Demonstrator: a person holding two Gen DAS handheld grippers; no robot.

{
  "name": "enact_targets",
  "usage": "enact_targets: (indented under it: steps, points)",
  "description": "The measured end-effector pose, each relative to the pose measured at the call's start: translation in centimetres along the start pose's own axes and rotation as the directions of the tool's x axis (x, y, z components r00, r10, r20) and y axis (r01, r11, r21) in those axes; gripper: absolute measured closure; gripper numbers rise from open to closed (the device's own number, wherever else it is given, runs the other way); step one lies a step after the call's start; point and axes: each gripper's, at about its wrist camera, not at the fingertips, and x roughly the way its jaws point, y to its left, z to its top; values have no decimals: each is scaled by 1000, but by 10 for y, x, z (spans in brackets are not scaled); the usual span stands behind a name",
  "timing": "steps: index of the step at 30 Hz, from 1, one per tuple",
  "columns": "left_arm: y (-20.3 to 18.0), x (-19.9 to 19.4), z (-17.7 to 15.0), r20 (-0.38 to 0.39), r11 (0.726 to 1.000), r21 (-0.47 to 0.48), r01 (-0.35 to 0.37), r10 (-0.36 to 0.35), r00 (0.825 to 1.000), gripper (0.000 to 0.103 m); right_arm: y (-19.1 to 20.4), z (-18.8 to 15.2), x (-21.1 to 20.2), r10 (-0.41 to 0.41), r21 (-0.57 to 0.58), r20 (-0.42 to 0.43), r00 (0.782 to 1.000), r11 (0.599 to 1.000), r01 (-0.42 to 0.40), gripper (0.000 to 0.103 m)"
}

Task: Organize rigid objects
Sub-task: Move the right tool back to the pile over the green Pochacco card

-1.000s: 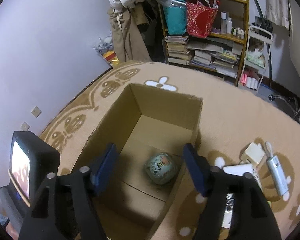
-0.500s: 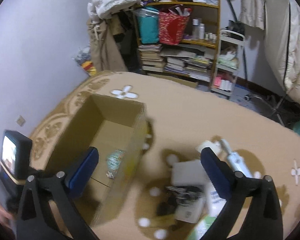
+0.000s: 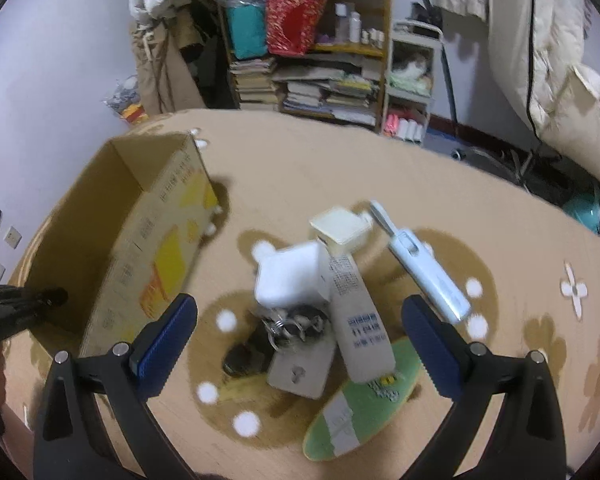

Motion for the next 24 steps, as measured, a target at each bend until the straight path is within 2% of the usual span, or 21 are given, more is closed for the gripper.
enact_targets:
  steps: [12, 24]
  points:
    - [-1, 0, 0, 1, 1000, 2, -2, 2, 1000, 88, -37, -32, 19, -26, 104, -78, 997, 994, 34, 0]
    - [1, -1, 0, 2, 1000, 5, -3, 3, 1000, 88, -71, -55, 36, -50, 198, -174, 984, 976, 85, 0]
